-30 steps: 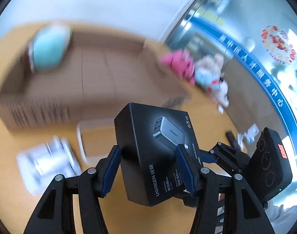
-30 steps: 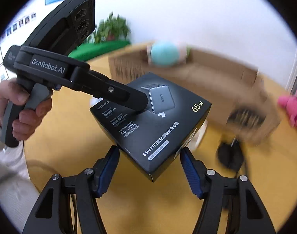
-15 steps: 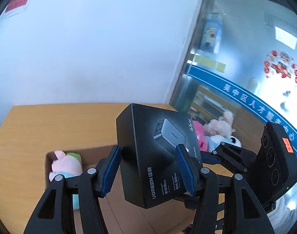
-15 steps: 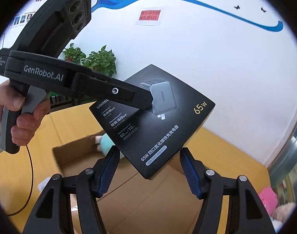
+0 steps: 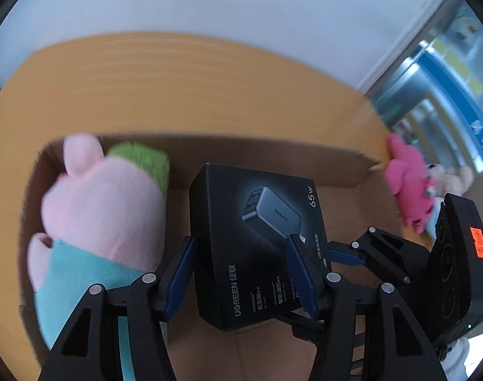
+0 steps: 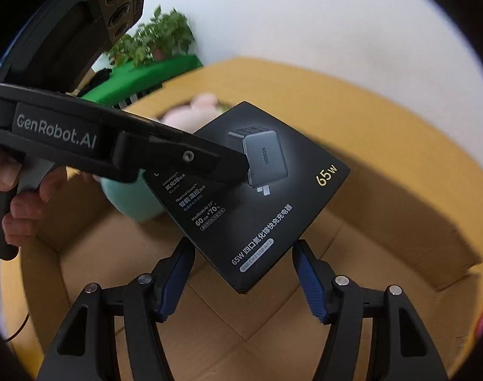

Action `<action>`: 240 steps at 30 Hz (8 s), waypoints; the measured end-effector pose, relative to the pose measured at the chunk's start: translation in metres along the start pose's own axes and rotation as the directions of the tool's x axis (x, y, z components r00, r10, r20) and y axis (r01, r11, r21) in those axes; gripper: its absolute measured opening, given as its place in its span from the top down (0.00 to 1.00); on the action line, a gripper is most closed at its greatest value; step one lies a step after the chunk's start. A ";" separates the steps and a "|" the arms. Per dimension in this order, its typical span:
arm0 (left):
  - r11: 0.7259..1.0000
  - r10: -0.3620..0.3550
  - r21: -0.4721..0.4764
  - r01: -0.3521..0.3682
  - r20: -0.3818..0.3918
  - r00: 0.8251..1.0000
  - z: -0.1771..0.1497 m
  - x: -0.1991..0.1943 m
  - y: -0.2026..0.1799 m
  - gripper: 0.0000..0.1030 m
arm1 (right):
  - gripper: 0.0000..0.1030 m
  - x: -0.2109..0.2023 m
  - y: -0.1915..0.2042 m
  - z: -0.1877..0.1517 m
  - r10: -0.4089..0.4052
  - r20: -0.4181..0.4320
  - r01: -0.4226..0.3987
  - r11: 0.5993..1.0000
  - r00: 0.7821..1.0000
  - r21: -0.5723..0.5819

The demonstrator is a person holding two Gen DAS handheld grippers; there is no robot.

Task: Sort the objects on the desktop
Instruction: 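Carry the charger box with both grippers into the cardboard box beside the pig and release, then withdraw both grippers and move the right gripper toward the black sunglasses, then grasp the black sunglasses with the right gripper while the left gripper grasps them too, then carry the sunglasses with both grippers into the cardboard box and open them, then withdraw both grippers from the box toward the clear phone case, then lower both grippers around the rim of the clear phone case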

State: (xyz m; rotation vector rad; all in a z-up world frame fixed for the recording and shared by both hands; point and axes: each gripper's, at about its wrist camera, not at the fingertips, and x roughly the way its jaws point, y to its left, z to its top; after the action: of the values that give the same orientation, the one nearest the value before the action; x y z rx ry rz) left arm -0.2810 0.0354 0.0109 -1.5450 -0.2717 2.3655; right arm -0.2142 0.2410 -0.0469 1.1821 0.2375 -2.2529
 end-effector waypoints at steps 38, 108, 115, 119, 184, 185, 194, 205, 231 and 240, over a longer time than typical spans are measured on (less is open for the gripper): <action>0.950 0.193 0.099 -0.297 0.562 0.805 -0.222 -0.206 -0.080 0.01 | 0.21 -0.182 0.132 -0.096 -0.475 0.219 0.397 0.860 0.852 0.320; 0.858 -0.427 0.302 0.415 -0.028 0.904 -0.273 -0.080 -0.223 0.79 | 0.48 -0.197 0.175 -0.235 -0.448 0.212 0.375 0.873 0.868 0.310; 0.808 -0.457 0.478 0.344 0.142 0.878 -0.171 -0.174 -0.238 0.79 | 0.48 -0.249 0.157 -0.129 -0.515 0.397 0.427 0.855 0.759 0.293; 0.809 -0.450 0.498 0.313 0.182 0.874 -0.102 -0.192 -0.236 0.79 | 0.48 -0.255 0.129 -0.069 -0.504 0.422 0.408 0.862 0.754 0.301; 0.978 -0.007 0.172 -0.115 0.581 0.814 -0.229 -0.204 -0.110 0.01 | 0.21 -0.193 0.120 -0.112 -0.502 0.260 0.377 0.831 0.825 0.410; 0.980 -0.010 0.170 -0.108 0.575 0.818 -0.233 -0.204 -0.108 0.01 | 0.20 -0.197 0.123 -0.115 -0.502 0.261 0.376 0.831 0.824 0.410; 0.983 -0.006 0.170 -0.073 0.425 0.905 -0.264 -0.166 -0.083 0.01 | 0.21 -0.184 0.127 -0.156 -0.438 0.215 0.339 0.862 0.873 0.378; 0.989 -0.051 0.143 0.031 0.141 0.989 -0.289 -0.089 -0.058 0.05 | 0.22 -0.113 0.125 -0.185 -0.200 0.091 0.158 0.927 0.976 0.341; 0.964 -0.254 0.089 0.250 0.033 0.967 -0.295 -0.066 -0.061 0.06 | 0.19 -0.115 0.117 -0.194 -0.061 0.183 -0.008 0.935 0.981 0.355; 0.922 -0.361 0.184 0.341 0.087 0.929 -0.326 -0.101 -0.076 0.06 | 0.19 -0.167 0.148 -0.233 -0.068 0.285 -0.015 0.960 0.956 0.281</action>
State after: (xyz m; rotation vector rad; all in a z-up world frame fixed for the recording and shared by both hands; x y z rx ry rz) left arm 0.0666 0.0687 -0.0096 -1.1684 -0.3379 2.1376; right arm 0.1051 0.2833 -0.0356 0.9629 -0.1906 -2.5089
